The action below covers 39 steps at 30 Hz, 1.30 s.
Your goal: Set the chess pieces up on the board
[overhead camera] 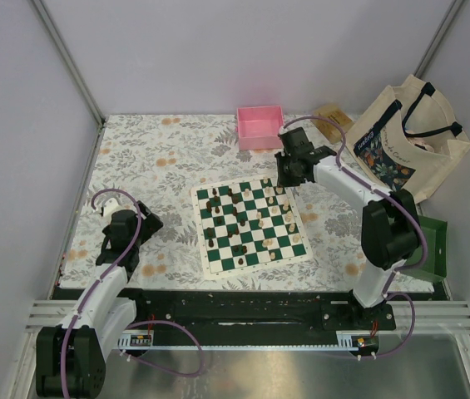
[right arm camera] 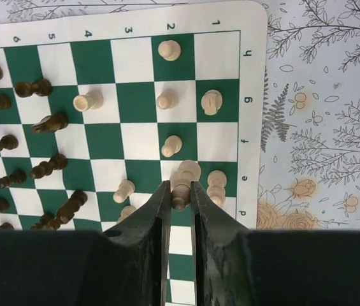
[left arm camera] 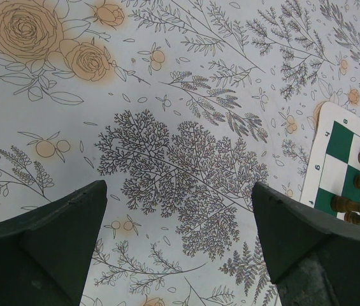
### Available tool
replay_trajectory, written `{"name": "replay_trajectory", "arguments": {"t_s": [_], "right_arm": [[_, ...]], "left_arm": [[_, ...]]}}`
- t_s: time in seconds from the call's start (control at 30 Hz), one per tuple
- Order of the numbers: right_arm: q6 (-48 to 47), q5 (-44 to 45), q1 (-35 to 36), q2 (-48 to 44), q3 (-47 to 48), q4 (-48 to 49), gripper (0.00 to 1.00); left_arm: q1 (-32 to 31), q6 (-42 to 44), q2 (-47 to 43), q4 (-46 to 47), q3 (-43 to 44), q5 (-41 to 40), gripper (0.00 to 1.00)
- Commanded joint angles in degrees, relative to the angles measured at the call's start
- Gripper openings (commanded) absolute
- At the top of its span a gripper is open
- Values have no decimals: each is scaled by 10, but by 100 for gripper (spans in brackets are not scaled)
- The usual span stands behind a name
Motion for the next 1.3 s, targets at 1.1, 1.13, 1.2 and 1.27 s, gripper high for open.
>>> {"name": "replay_trajectory", "arguments": {"t_s": [1.1,1.13,1.2,1.27], "right_arm": [[-4,-6,-37,101,23,38,18],[-2,-6,-37,100,21,38,18],[0,-6,-37,96,14,41,18],[-1,-6,-37,94,8,44,18]], "left_arm": [[1,2,4,26,15,-4,99],[0,2,4,26,15,-4,99],[1,1,4,26,14,-4,99],[0,1,5,26,15,-4,99]]}}
